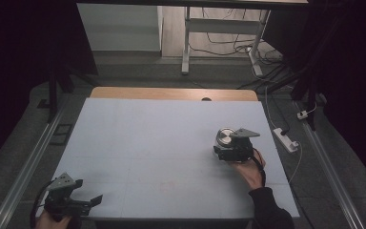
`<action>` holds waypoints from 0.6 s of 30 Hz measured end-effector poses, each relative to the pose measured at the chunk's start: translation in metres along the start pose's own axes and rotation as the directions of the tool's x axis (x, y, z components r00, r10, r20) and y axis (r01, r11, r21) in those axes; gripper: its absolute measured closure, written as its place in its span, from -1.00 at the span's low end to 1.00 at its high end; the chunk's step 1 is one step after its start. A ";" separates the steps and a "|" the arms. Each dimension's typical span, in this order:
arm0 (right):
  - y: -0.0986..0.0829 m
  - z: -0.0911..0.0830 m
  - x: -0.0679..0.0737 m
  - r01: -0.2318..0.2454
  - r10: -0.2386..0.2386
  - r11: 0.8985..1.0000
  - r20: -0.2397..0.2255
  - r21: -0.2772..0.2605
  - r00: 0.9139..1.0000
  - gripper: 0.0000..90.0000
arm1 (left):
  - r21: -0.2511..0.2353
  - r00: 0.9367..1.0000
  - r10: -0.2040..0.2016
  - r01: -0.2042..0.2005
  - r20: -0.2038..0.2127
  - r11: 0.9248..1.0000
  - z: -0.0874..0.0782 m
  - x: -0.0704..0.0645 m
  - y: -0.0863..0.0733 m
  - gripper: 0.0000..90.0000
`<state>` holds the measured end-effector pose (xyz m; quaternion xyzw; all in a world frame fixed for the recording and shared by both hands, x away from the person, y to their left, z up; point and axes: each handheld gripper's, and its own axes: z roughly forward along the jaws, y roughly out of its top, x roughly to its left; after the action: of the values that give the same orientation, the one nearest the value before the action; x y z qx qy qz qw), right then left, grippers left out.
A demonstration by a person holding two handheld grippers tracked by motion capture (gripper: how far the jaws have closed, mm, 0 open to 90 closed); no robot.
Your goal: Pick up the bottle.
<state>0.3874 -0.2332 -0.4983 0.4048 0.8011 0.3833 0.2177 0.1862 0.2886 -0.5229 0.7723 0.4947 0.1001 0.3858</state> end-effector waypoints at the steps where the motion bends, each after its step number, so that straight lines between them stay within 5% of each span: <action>1: 0.002 -0.002 0.002 0.004 -0.004 1.000 -0.009 -0.005 1.000 -0.68 | -0.001 1.000 -0.001 0.001 0.001 1.000 0.000 0.000 0.000 -1.00; 18: 0.016 -0.010 0.037 0.038 -0.042 0.998 -0.116 -0.040 0.992 -0.67 | -0.001 1.000 0.000 0.000 0.002 1.000 0.000 0.000 0.000 -1.00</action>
<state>0.3671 -0.2013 -0.4814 0.3614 0.8129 0.4171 0.1860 0.1861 0.2887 -0.5228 0.7722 0.4944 0.0996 0.3864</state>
